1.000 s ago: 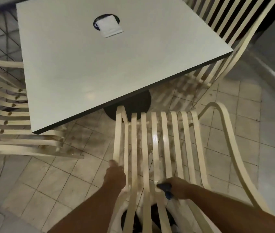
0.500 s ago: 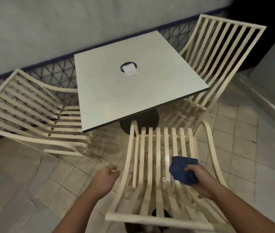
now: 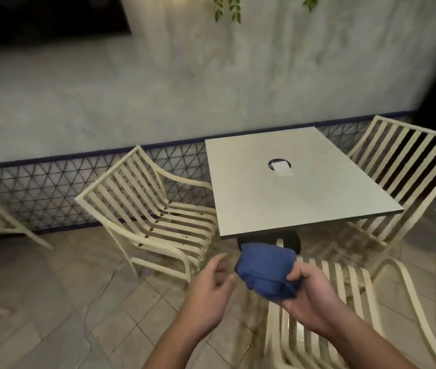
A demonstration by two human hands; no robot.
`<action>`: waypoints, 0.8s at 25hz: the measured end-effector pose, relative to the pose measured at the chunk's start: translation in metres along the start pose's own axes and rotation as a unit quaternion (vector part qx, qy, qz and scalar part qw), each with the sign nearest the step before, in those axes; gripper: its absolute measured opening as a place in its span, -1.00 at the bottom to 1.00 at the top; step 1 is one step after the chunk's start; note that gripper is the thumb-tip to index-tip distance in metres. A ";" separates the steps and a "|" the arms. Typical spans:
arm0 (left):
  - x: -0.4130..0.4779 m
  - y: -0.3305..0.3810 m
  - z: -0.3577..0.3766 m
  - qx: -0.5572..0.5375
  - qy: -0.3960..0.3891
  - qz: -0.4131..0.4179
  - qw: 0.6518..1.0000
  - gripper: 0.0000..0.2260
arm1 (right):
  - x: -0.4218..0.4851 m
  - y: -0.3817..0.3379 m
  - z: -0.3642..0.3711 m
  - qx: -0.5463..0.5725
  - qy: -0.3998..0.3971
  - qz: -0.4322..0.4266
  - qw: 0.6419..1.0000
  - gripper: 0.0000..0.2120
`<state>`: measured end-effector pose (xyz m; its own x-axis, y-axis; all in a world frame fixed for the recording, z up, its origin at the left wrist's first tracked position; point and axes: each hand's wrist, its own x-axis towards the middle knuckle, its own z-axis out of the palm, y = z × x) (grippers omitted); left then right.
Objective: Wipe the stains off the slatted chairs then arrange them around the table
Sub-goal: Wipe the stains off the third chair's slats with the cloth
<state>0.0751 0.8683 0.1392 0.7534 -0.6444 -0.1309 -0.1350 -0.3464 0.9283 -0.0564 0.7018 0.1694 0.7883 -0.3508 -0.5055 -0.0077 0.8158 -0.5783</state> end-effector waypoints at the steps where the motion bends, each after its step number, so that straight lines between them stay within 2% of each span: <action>1: -0.008 -0.007 -0.031 0.043 0.010 0.055 0.997 -0.53 | 0.005 0.018 0.026 -0.001 -0.013 0.008 1.000 -0.44; 4: -0.031 -0.023 -0.108 0.251 0.026 0.179 0.951 -0.37 | 0.015 0.065 0.085 -0.027 -0.056 0.056 0.996 -0.32; 5: -0.038 -0.029 -0.130 0.285 0.027 0.200 0.937 -0.35 | 0.018 0.079 0.102 -0.026 -0.071 0.076 0.994 -0.26; 7: -0.044 -0.041 -0.166 0.294 0.018 0.221 0.930 -0.42 | 0.023 0.101 0.125 -0.030 -0.097 0.105 0.989 -0.19; 11: -0.034 -0.063 -0.206 0.162 0.012 0.196 0.967 -0.72 | 0.043 0.122 0.157 -0.068 -0.152 0.120 0.979 -0.06; 13: -0.018 -0.069 -0.219 0.085 0.030 0.171 0.981 -0.80 | 0.061 0.130 0.171 -0.083 -0.162 0.122 0.976 0.02; 15: 0.003 -0.071 -0.229 -0.017 0.017 0.109 0.994 -0.84 | 0.082 0.134 0.184 -0.085 -0.163 0.122 0.975 0.06; 17: 0.030 -0.075 -0.239 -0.084 0.000 0.044 0.996 -0.83 | 0.109 0.136 0.192 -0.097 -0.161 0.122 0.975 0.01; 20: 0.083 -0.081 -0.262 -0.098 0.023 0.000 0.995 -0.81 | 0.159 0.135 0.206 -0.140 -0.165 0.125 0.968 -0.13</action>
<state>0.3173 1.0217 0.1440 0.7825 -0.6111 -0.1190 -0.0102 -0.2038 0.9790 0.1944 0.8509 0.1429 0.8937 0.0442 -0.4465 -0.3530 0.6836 -0.6388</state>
